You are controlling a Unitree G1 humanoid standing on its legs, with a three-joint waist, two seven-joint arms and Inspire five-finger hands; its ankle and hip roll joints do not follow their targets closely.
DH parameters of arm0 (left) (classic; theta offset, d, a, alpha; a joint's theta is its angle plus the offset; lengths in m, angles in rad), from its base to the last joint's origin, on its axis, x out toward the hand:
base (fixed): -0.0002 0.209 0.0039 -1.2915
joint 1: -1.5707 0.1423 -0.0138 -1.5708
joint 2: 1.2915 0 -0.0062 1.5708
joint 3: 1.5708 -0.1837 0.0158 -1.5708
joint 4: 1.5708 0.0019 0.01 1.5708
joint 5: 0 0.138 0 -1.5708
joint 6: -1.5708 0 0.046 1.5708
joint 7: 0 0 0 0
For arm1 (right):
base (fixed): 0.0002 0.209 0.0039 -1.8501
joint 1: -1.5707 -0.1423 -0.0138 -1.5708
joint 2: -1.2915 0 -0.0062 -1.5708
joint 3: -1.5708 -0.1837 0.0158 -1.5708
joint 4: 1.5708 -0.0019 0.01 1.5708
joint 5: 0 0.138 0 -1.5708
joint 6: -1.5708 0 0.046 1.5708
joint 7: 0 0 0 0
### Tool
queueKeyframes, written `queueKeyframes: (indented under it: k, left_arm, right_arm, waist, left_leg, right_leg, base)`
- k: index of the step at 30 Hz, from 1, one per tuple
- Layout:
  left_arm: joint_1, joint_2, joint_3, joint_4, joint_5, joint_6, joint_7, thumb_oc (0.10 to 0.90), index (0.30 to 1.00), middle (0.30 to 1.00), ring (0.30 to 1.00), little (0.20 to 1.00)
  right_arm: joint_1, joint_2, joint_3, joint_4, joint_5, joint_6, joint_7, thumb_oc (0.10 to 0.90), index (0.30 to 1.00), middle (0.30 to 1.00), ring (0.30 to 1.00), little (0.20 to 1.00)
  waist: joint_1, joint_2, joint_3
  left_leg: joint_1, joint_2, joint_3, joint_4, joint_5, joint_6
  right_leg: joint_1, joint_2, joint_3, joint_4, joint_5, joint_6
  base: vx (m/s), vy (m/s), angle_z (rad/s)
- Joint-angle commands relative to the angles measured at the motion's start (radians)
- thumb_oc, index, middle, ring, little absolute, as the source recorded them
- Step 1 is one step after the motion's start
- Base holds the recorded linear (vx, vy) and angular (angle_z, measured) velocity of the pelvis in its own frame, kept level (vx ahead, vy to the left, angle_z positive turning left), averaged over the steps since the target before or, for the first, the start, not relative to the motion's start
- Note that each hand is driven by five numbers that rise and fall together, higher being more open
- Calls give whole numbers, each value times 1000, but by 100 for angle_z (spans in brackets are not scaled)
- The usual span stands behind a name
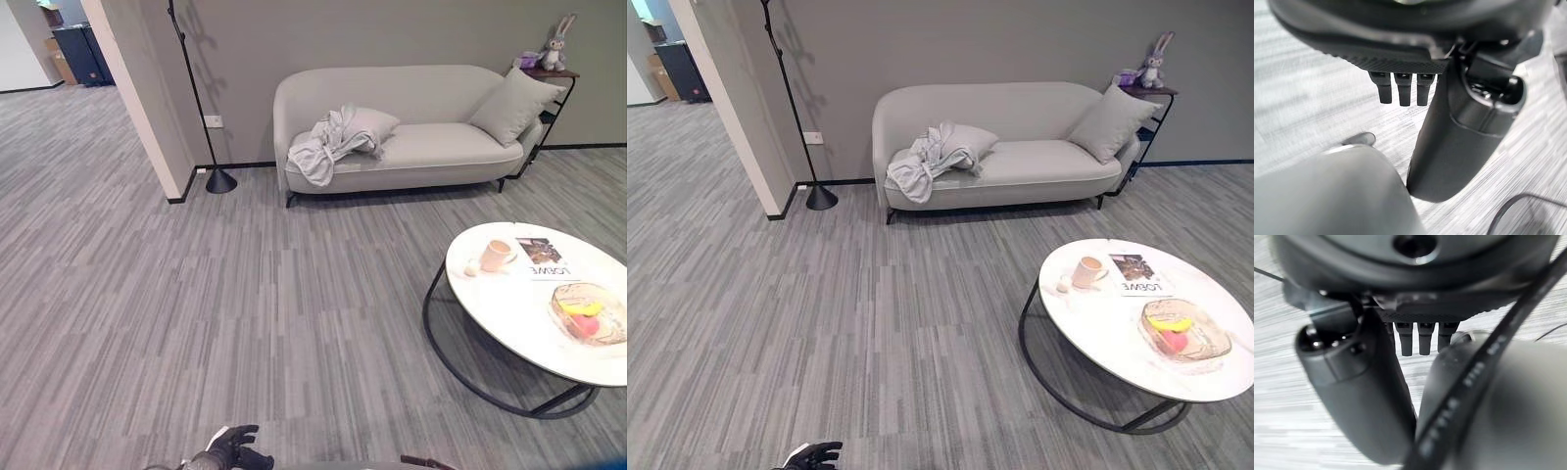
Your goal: Hang the clothes on the sofa on the clothes rack.
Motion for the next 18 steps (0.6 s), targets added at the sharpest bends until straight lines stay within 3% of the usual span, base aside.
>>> queueKeyframes:
  k: [1,3,4,6,7,10,11,12,13,18]
  left_arm:
    - [0,-20,-35,58,35,10,-26,800,900,900,900,900]
    - [1,-17,-43,64,53,6,-23,800,900,900,900,900]
    - [4,-15,-43,71,60,6,-22,800,900,900,900,900]
    - [2,-14,-42,72,61,5,-19,800,900,900,900,900]
    - [-1,-14,-39,74,65,5,-18,800,900,900,900,900]
    - [-4,-16,-41,77,69,1,-16,800,900,900,900,900]
    - [-13,-18,-48,75,90,-5,-15,800,900,900,900,900]
    - [-13,-18,-48,75,90,-5,-15,800,900,900,900,900]
    - [-21,-20,-76,67,116,-13,-22,800,900,900,900,900]
    - [-16,-26,-105,70,155,-19,-25,800,900,900,900,900]
  right_arm:
    - [11,45,8,34,17,30,19,800,900,900,900,900]
    - [12,35,-15,22,61,17,18,800,900,900,900,900]
    - [11,34,-32,22,87,15,14,800,900,900,900,900]
    - [10,34,-43,24,104,18,15,800,900,900,900,900]
    - [7,35,-67,29,150,24,20,800,900,900,900,900]
    - [5,37,-76,33,174,27,23,800,900,900,900,900]
    - [0,39,-91,37,199,34,26,800,900,900,900,900]
    - [-1,39,-91,37,199,34,26,800,900,900,900,900]
    - [-1,33,-111,58,202,45,33,800,900,900,900,900]
    - [13,25,-116,77,203,43,35,800,900,900,900,900]
  waist:
    - [13,0,85]
    - [4,2,96]
    - [3,10,101]
    - [3,21,105]
    - [4,32,108]
    - [5,37,110]
    - [4,37,112]
    - [4,37,112]
    - [-5,43,110]
    - [-18,39,75]
  left_leg:
    - [69,-109,-16,9,-156,92]
    - [87,-104,1,9,-166,88]
    - [94,-86,19,9,-175,76]
    - [95,-71,29,9,-180,68]
    - [95,-56,50,9,-191,52]
    - [98,-51,65,9,-195,43]
    - [105,-53,84,9,-208,33]
    - [105,-53,84,9,-208,33]
    - [128,-48,109,9,-228,22]
    - [176,-23,86,9,-263,5]
  right_leg:
    - [-69,-27,80,247,115,13]
    - [-115,-11,82,266,82,7]
    - [-129,28,56,154,47,5]
    - [-126,49,40,73,43,5]
    - [-123,86,28,-165,54,16]
    - [-111,115,35,-312,100,28]
    - [-108,134,68,-514,174,58]
    - [-108,134,68,-514,174,58]
    - [-179,125,105,-526,160,83]
    - [-154,150,115,-526,189,73]
  base:
    - [40,66,13]
    - [110,-42,5]
    - [121,-102,0]
    - [116,-147,-22]
    - [115,-160,-32]
    - [150,-130,-40]
    - [155,-92,-54]
    - [507,-238,-64]
    - [354,-147,-54]
    - [527,-262,-12]
